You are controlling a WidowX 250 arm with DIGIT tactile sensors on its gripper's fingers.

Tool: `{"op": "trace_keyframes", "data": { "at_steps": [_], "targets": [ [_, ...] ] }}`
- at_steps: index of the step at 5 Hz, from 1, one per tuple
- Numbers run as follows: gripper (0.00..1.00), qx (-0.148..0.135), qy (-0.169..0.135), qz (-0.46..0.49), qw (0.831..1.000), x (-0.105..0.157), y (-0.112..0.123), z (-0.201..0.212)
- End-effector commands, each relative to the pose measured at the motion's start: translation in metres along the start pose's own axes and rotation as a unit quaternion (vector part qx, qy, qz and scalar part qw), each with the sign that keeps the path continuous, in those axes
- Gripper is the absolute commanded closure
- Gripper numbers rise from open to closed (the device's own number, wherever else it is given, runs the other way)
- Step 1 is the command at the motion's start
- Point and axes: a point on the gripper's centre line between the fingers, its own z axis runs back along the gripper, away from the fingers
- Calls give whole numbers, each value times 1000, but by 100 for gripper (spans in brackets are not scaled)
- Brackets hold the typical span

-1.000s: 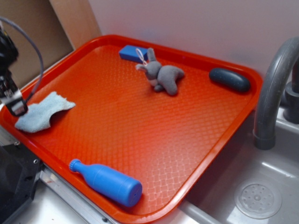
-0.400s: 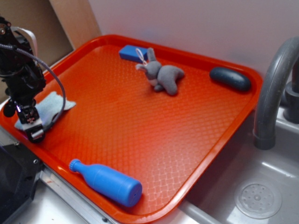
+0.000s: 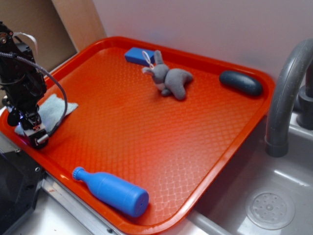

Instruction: Grab the blue cloth.

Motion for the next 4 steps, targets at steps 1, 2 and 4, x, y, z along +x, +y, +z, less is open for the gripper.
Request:
{"op": "trace_keyframes", "data": {
  "at_steps": [1, 2, 4],
  "targets": [
    [100, -17, -13, 9, 1000, -5, 4, 7],
    [100, -22, -87, 31, 995, 3, 8, 38],
    [100, -94, -172, 57, 979, 60, -10, 160]
  ]
}}
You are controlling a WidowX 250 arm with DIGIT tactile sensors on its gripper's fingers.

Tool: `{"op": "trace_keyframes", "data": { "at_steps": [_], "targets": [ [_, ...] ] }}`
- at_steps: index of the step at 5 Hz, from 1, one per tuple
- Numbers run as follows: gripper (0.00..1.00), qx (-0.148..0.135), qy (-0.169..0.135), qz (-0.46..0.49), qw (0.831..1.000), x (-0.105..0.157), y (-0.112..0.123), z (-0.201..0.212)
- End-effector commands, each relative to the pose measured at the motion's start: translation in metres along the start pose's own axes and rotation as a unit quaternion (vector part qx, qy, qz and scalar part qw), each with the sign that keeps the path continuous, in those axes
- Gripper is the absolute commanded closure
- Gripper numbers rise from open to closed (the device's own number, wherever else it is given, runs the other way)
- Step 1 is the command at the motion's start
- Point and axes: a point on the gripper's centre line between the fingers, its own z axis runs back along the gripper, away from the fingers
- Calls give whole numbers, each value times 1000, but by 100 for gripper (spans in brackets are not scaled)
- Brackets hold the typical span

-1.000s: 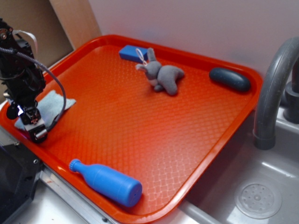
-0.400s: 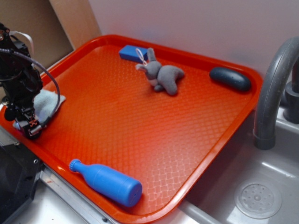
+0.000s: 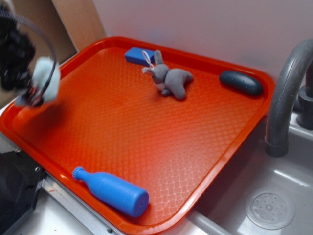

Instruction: Grab the blue cloth.

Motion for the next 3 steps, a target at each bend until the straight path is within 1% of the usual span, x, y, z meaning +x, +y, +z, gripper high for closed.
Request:
{"op": "trace_keyframes", "data": {
  "at_steps": [1, 2, 3],
  "targets": [
    [100, -104, -41, 65, 992, 57, -24, 105],
    [100, -118, -36, 103, 987, 52, -32, 104],
    [100, -109, -43, 98, 988, 43, -33, 100]
  ]
}}
